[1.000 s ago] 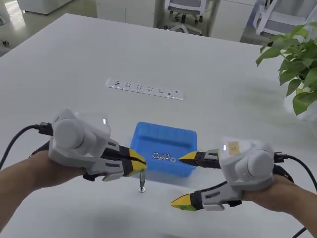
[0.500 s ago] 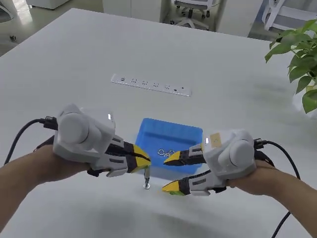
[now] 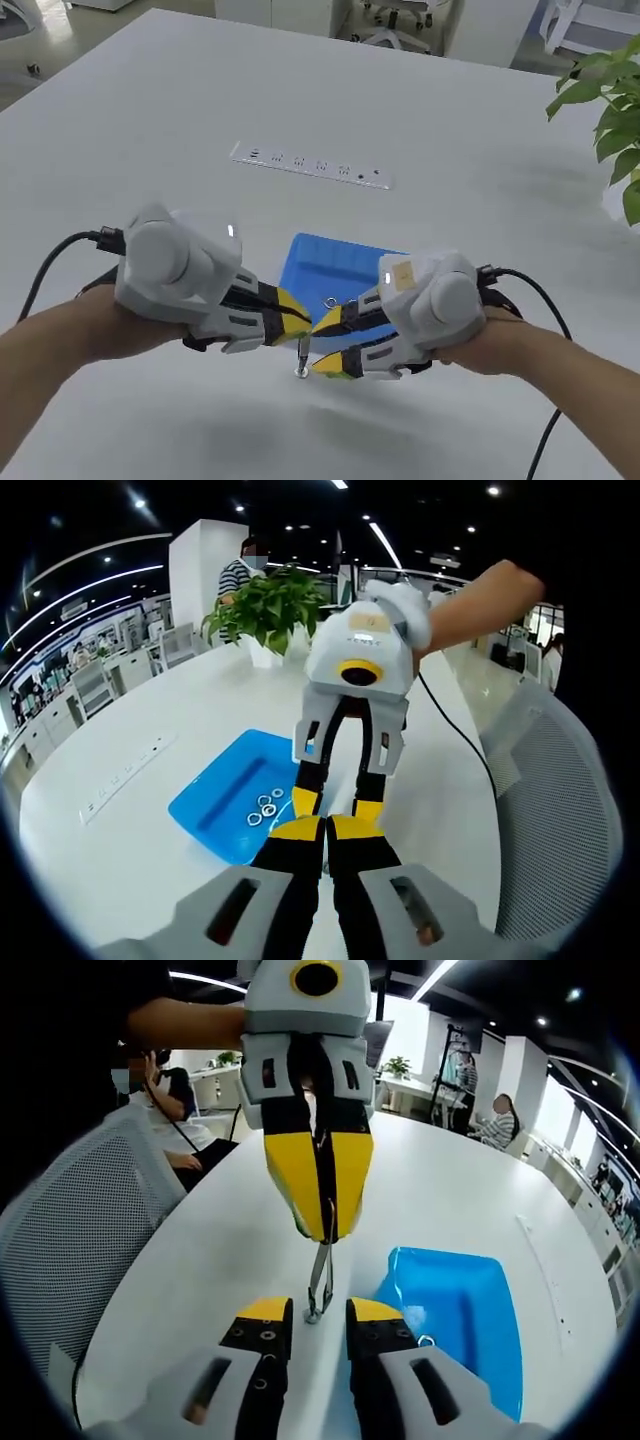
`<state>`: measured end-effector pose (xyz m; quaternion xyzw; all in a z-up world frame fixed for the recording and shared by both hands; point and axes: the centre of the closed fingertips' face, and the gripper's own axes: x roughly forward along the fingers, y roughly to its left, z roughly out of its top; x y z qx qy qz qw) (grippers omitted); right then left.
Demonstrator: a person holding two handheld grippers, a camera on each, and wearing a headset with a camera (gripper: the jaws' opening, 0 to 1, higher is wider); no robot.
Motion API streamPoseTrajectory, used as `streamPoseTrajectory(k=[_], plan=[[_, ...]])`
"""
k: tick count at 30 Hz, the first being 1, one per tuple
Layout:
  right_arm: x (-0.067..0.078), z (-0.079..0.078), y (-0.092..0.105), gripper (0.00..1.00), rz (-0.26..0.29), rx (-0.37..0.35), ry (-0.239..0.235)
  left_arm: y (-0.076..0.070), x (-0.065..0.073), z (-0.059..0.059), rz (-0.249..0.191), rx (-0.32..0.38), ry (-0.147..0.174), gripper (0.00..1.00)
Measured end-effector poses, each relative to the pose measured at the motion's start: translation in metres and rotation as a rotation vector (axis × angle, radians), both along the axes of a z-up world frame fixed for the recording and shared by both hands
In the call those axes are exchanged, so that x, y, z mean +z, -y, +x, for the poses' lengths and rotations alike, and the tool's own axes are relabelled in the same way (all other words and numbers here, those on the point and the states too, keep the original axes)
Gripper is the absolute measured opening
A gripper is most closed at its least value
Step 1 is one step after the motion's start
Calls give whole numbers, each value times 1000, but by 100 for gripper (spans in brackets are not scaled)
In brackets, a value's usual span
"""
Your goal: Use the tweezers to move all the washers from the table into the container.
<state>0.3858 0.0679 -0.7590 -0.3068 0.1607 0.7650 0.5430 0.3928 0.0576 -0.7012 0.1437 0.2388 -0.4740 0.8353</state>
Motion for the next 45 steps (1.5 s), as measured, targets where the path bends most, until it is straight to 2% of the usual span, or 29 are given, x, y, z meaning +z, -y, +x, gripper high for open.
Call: streamPoseTrajectory(k=[7, 10, 14, 23, 36, 40, 45], plan=[[-5, 1, -10, 15, -11, 43, 15, 1, 0, 2, 1, -5, -4, 5], [-10, -4, -10, 12, -31, 75, 21, 1, 0, 3, 0, -4, -7, 5], [-10, -3, -10, 11, -30, 80, 36, 1, 0, 2, -2, -4, -12, 5], [-11, -2, -10, 9, -37, 51, 23, -1, -2, 3, 3, -5, -16, 5], [-11, -3, -8, 8, -35, 10, -8, 5, -6, -1, 37, -19, -17, 7], [-11, -3, -8, 8, -35, 5, -10, 4, -7, -3, 47, -19, -21, 10], [-11, -3, -7, 8, -40, 5, -4, 3, -3, -4, 21, -2, -24, 19]])
